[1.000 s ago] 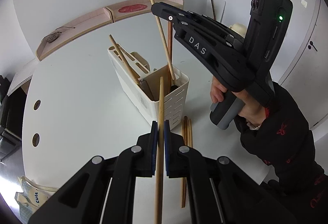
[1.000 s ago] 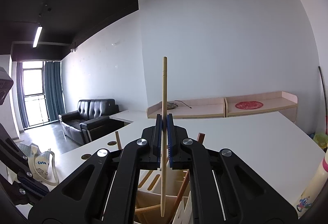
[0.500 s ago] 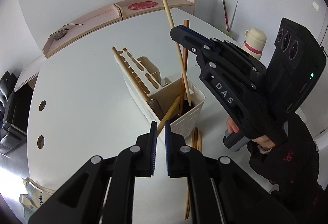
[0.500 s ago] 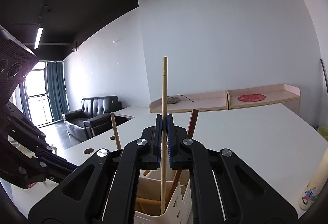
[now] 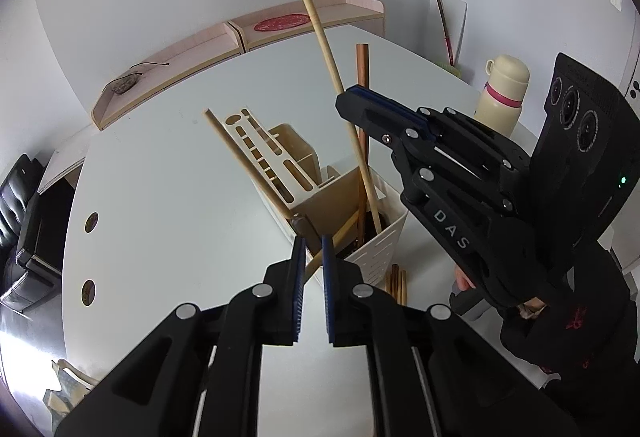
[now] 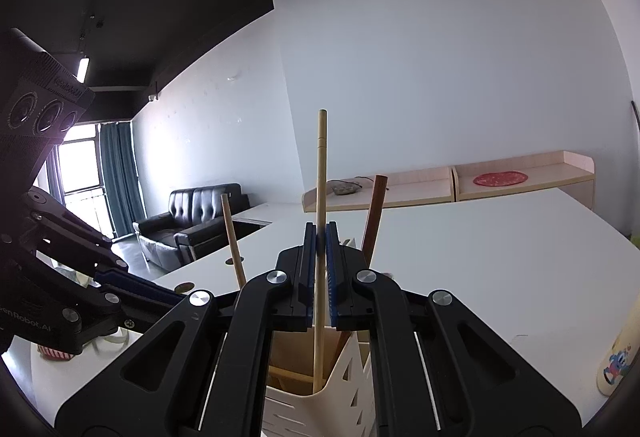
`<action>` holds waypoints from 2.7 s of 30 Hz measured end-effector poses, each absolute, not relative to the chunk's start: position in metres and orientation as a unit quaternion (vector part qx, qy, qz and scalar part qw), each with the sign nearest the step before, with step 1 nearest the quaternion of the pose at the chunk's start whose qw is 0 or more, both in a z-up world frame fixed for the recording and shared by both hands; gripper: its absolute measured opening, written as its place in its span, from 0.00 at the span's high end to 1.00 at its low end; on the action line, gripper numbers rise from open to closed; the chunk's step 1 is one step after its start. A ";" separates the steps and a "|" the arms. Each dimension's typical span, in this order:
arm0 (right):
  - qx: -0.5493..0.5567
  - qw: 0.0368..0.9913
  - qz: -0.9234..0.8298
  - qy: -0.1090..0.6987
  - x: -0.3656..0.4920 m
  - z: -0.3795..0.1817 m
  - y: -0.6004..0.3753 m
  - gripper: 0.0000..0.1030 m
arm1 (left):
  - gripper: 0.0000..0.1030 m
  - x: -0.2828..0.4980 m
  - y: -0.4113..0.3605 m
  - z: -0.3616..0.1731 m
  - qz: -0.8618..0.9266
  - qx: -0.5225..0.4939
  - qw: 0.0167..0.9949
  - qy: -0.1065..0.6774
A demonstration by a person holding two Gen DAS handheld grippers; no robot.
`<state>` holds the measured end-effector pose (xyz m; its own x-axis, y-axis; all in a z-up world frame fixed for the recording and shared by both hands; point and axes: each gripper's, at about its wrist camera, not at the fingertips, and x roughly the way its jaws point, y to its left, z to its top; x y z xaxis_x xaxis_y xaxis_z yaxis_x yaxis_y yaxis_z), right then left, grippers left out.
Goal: Organize utensils
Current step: 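Lower both chopsticks into the holder and open both tools, then withdraw both tools from the holder toward the remaining chopsticks, then position both open tools over the remaining chopsticks on the table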
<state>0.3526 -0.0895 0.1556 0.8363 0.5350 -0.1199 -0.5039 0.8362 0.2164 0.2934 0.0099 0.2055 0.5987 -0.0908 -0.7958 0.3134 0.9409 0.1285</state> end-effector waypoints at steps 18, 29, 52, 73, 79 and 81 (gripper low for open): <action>0.087 0.947 0.295 0.091 0.331 0.163 -0.105 0.86 | 0.70 0.253 0.032 0.252 -0.097 0.096 0.939 0.315; 0.082 0.945 0.291 0.124 0.283 0.176 -0.114 0.73 | 0.59 0.169 0.054 0.242 -0.100 0.039 0.974 0.197; 0.030 0.893 0.226 0.387 0.192 0.057 -0.089 0.57 | 0.59 0.192 0.045 0.052 -0.205 0.051 0.877 0.432; -0.081 0.865 0.237 0.434 0.173 0.030 -0.006 0.51 | 0.69 0.236 0.033 0.018 -0.253 0.031 0.840 0.479; -0.064 0.864 0.238 0.439 0.178 0.029 -0.003 0.51 | 0.69 0.237 0.032 0.016 -0.263 0.032 0.836 0.480; -0.065 0.863 0.237 0.441 0.181 0.029 0.000 0.51 | 0.69 0.237 0.033 0.017 -0.266 0.031 0.837 0.478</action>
